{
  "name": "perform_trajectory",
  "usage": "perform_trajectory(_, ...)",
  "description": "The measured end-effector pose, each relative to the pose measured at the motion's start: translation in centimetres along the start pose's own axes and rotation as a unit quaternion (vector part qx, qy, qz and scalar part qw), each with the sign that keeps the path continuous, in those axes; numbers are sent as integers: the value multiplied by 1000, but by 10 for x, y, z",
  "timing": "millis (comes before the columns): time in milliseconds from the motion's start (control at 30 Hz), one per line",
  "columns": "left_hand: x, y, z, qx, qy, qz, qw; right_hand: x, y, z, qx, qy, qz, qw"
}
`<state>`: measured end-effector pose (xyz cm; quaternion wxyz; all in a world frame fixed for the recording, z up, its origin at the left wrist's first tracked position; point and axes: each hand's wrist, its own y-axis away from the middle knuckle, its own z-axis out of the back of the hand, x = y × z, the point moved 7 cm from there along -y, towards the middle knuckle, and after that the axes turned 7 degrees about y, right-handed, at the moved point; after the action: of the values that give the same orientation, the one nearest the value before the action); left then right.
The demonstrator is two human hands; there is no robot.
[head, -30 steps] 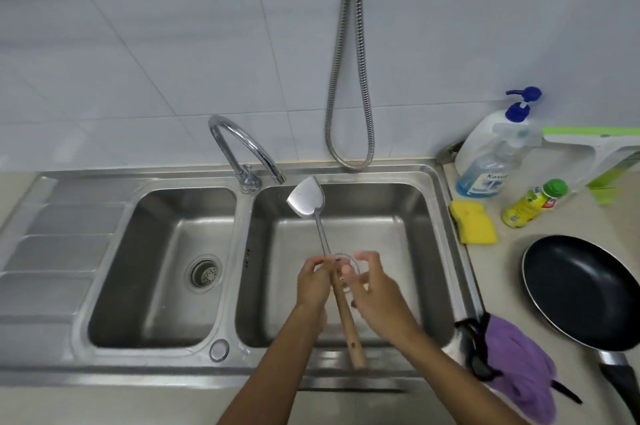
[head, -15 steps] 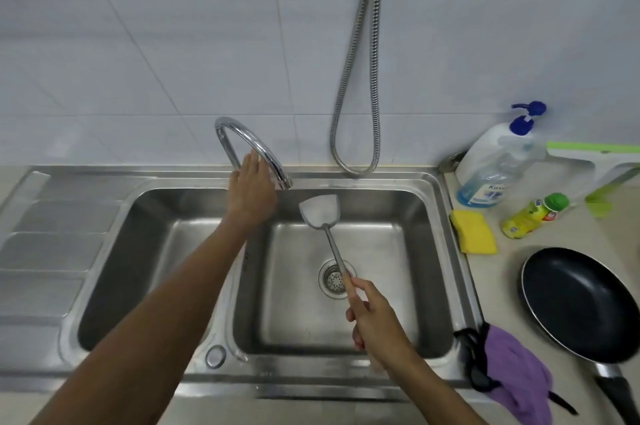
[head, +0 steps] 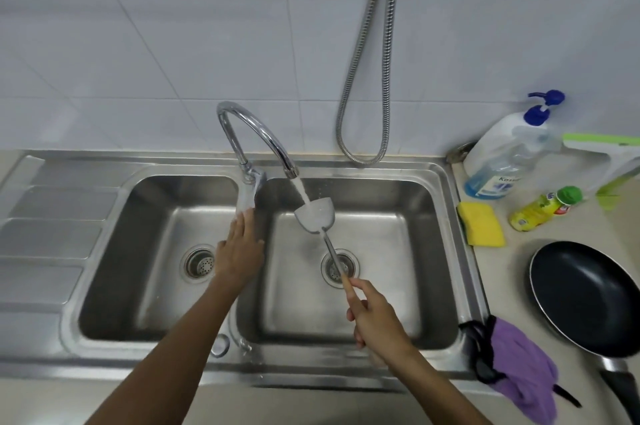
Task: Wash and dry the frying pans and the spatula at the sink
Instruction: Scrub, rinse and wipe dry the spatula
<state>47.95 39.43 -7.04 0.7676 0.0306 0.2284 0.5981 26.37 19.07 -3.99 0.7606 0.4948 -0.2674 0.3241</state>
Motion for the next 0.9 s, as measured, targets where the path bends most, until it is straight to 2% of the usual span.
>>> perform_trajectory(100,10,19,-15,13,-3,29,999,-2,-2,-4,7,-1,-5,1000)
perform_trajectory(267,25,37,-40,21,-50,15,998,-4,-3,-4,12,2,-16,1000)
perform_trajectory(533,25,39,-40,18,-42,19,999,-19,-2,17,8,35,-20,999)
perform_trajectory(767,27,37,-37,24,-21,9,999,4,5,8,36,40,23,998)
perform_trajectory(900,26,39,-37,18,-28,6,999,-11,10,17,34,33,-4,999)
